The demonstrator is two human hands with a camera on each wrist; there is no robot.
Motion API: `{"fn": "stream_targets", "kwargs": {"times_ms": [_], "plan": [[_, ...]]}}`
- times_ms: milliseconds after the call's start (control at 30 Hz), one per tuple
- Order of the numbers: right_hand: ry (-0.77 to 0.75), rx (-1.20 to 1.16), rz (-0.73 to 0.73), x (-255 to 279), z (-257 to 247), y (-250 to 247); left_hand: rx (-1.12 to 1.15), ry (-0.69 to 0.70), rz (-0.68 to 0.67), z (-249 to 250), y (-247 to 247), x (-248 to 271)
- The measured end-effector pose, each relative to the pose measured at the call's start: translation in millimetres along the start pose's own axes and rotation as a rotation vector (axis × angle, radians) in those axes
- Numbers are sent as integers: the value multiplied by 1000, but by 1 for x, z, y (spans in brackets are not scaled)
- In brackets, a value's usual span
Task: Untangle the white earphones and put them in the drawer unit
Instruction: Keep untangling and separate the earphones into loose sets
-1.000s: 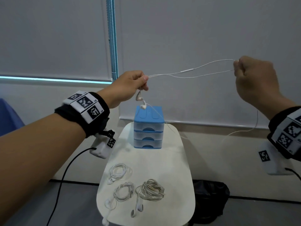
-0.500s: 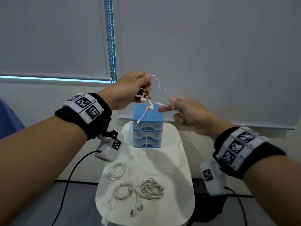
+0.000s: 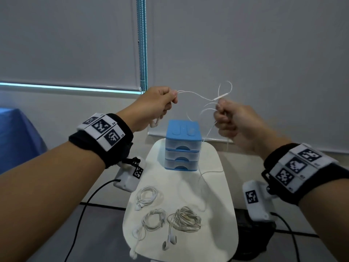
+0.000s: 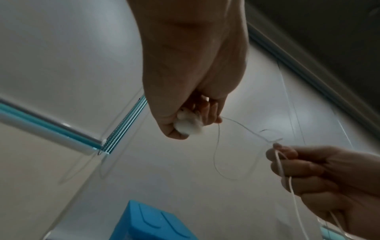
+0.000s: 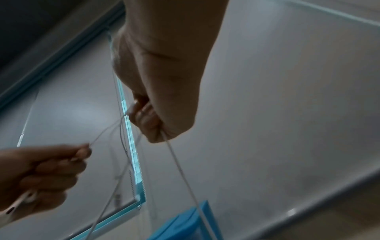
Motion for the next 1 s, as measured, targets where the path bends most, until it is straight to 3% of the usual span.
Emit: {"fn": "stream_targets", "kwargs": {"times_ms": [67,167,233,400,533,633,700,867,1000], "plan": [[-69,198,95,-3,-11,-16,-13,-38,-26,-5,0,2],[-202,846,303,-5,-29,-42,-32,-76,-74,-11,-1,7],[-226,1250,365,-6,-40,-62,-12,-91,-127,-14,1,12],[-124,1640,397,1,-51,-114,102,-126,-386,-14,13,34],[-189,1674,439,13,-57,-123,17,-159,-641,-12,21,53],[-214,1620,230,19,-51,-105,2,-186,-771,-15,24,62],[-180,1554,94,23,-43,-94,99,-211,-784,-19,23,66],[-144,1346,-11,31,-15,-89,448,-337,-546,-30,5,64],[-154,1149,-65,41,10,-77,793,-278,-304,-29,-13,60]]}}
Point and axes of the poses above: each hand's wrist, its own x-axis away from the middle knuckle, its own y-axis out of the palm, z = x × y, the point moved 2 cm from there along -x, towards the middle knuckle, and after that the axes turned 3 degrees about z, right-handed, at the moved point
